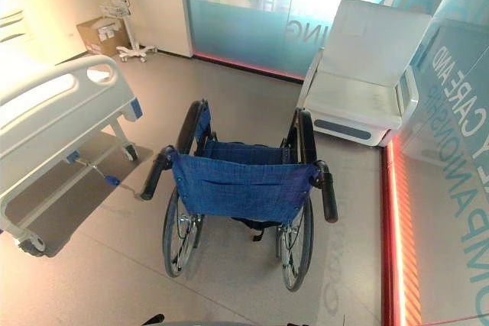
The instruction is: Push the wheelchair next to the bed
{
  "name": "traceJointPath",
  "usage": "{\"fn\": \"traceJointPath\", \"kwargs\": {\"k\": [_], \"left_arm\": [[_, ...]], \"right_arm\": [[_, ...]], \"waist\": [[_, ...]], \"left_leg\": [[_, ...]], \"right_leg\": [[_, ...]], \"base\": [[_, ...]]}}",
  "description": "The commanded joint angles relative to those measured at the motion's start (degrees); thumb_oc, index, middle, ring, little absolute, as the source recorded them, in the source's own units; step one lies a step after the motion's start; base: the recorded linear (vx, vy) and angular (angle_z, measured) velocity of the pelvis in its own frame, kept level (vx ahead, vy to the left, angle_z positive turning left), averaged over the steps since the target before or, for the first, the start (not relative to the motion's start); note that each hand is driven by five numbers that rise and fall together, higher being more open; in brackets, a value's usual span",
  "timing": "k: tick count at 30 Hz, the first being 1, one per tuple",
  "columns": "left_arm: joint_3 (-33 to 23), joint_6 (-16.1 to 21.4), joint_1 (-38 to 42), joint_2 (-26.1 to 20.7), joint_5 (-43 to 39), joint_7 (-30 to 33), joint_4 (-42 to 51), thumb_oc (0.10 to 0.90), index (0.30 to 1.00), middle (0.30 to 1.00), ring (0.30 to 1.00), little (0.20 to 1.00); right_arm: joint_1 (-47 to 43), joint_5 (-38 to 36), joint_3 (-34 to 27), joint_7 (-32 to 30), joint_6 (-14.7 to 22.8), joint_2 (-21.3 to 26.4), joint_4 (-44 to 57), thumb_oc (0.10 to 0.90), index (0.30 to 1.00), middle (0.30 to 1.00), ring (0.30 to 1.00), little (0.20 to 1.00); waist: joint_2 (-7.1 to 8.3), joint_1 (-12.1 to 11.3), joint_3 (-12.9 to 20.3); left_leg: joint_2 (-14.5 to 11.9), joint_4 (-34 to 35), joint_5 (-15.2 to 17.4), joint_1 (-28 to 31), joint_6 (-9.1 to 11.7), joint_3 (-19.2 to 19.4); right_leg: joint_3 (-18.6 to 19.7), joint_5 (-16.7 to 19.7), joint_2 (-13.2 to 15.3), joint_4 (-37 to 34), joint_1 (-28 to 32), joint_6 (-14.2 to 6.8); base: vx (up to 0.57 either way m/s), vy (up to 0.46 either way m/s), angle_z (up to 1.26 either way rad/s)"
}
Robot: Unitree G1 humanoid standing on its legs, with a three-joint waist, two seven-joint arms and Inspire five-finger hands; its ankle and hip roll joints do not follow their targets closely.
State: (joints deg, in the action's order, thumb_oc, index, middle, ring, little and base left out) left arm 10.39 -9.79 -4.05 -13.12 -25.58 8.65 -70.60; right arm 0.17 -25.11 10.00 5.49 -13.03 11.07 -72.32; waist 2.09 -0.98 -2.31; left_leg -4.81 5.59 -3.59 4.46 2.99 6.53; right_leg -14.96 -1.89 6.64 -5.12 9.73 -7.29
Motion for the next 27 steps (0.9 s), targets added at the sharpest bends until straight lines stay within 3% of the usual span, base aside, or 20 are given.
{"fn": "traceJointPath", "kwargs": {"k": [1, 7, 13, 18, 23, 27], "left_arm": [[1.17, -0.95, 4.96, 3.19, 0.29, 0.01, -3.97, 0.8, 0.9, 0.9, 0.9, 0.9], [0.74, -0.61, 4.95, 3.22, 0.33, 0.33, -4.53, 0.8, 0.9, 0.9, 0.9, 0.9], [-2.46, 2.2, 5.21, 1.9, -7.02, -1.47, -3.19, 0.8, 0.9, 0.9, 0.9, 0.9], [-6.55, 1.56, 5.69, -1.9, -13.82, -5.21, 0.2, 0.8, 0.9, 0.9, 0.9, 0.9], [-12.45, 1.18, 6.24, -8.02, -17.28, -6.53, 6.85, 0.8, 0.9, 0.9, 0.9, 0.9], [-17.64, 0.03, 5.5, -15.18, -22.74, -5.57, 14.03, 0.8, 0.9, 0.9, 0.9, 0.9]], "right_arm": [[-1.08, 1.59, 1.49, -1.9, -1.65, -0.77, -4.22, 0.8, 0.9, 0.9, 0.9, 0.9], [-1.16, 1.7, 1.28, -2.01, -1.63, -0.87, -4.33, 0.8, 0.9, 0.9, 0.9, 0.9], [-1.37, 0.37, -0.15, -4.6, 0.13, 0.51, -3.55, 0.8, 0.9, 0.9, 0.9, 0.9], [-2.11, -1.18, -4.5, -5.13, 1.03, 4.98, -1.34, 0.8, 0.9, 0.9, 0.9, 0.9], [-3.61, -6.92, -11.75, -6.96, 7.54, 12.06, 0.24, 0.8, 0.9, 0.9, 0.9, 0.9], [-1.92, -10.94, -17.08, -10.9, 6.67, 19.02, 10.86, 0.8, 0.9, 0.9, 0.9, 0.9]], "waist": [[-1.59, -0.64, -2.39], [-1.53, -0.5, -2.21], [-1.87, -0.48, -2.42], [-2.52, -0.72, -2.45], [-2.88, -1.3, -1.93], [-2.5, -0.76, -2.25]], "left_leg": [[-0.5, -0.59, 3.64, 1.55, 0.25, 2.18], [-0.51, -0.59, 3.59, 1.55, 0.28, 2.16], [-0.52, -0.59, 3.46, 1.67, 0.56, 2.13], [-0.42, -0.59, 3.22, 1.33, 0.52, 1.97], [-0.34, -0.59, 3.13, 1.24, 0.68, 1.94], [-0.43, -0.59, 3.16, 1.34, 0.64, 2.42]], "right_leg": [[-0.89, 4.33, 1.57, 0.12, -2.48, 0.45], [-0.66, 4.27, 1.35, 0.12, -2.49, 0.57], [-0.84, 4.36, 1.52, 0.12, -2.35, 0.44], [-1.31, 4.44, 1.79, 0.12, -2.58, 0.28], [-1.61, 4.6, 1.94, 0.12, -2.61, -0.09], [-1.42, 4.76, 1.98, 0.12, -2.68, -0.33]], "base": [[0.0, 0.0, 0.0], [0.0, 0.0, 0.0], [0.0, 0.005, 0.0], [0.0, 0.028, 0.0], [0.01, 0.013, 0.0], [0.0, 0.0, 0.0]]}}
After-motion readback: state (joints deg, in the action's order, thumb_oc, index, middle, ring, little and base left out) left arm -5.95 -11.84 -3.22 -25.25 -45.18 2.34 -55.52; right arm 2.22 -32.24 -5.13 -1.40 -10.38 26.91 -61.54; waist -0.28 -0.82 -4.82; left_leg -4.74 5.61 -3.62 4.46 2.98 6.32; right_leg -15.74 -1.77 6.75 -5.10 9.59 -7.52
